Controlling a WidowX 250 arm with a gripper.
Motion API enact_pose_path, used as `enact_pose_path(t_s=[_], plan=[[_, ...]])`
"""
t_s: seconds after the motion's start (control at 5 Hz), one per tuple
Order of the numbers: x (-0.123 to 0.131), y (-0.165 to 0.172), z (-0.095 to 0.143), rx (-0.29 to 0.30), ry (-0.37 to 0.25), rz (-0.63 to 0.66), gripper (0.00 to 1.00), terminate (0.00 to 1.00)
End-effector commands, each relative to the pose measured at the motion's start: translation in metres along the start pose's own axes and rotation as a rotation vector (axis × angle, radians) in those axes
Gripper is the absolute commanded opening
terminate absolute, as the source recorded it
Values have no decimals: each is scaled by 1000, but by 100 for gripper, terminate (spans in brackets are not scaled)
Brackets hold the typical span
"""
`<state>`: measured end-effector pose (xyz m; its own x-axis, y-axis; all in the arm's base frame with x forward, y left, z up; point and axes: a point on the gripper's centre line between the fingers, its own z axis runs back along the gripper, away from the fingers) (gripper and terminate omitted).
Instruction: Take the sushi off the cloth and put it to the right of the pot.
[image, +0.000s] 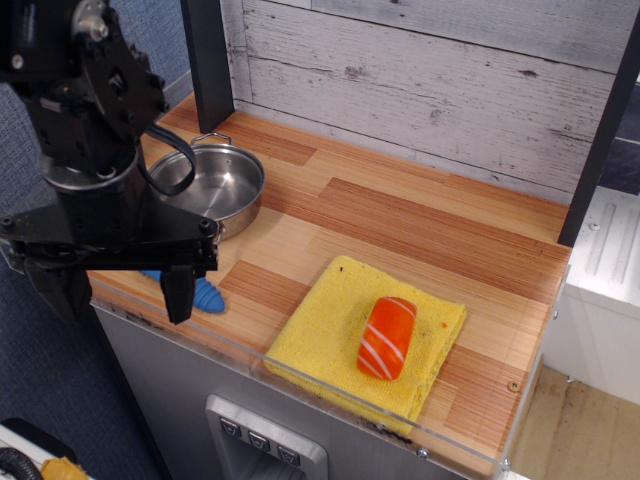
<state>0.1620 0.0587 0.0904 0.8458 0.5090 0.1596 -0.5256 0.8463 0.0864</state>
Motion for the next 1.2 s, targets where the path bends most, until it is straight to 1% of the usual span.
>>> enact_pose_path(t_s=[0.0, 0.2, 0.4, 0.6, 0.8, 1.0], plan=[[0, 0, 0, 0, 0, 0, 100, 0], [6, -22, 15, -47, -22, -44, 100, 0], [12, -49, 30, -91, -64, -119, 100, 0], [14, -87, 36, -138, -107, -249, 100, 0], [10, -126, 22, -153, -108, -341, 100, 0], [3, -136, -1, -142, -78, -334, 100, 0]])
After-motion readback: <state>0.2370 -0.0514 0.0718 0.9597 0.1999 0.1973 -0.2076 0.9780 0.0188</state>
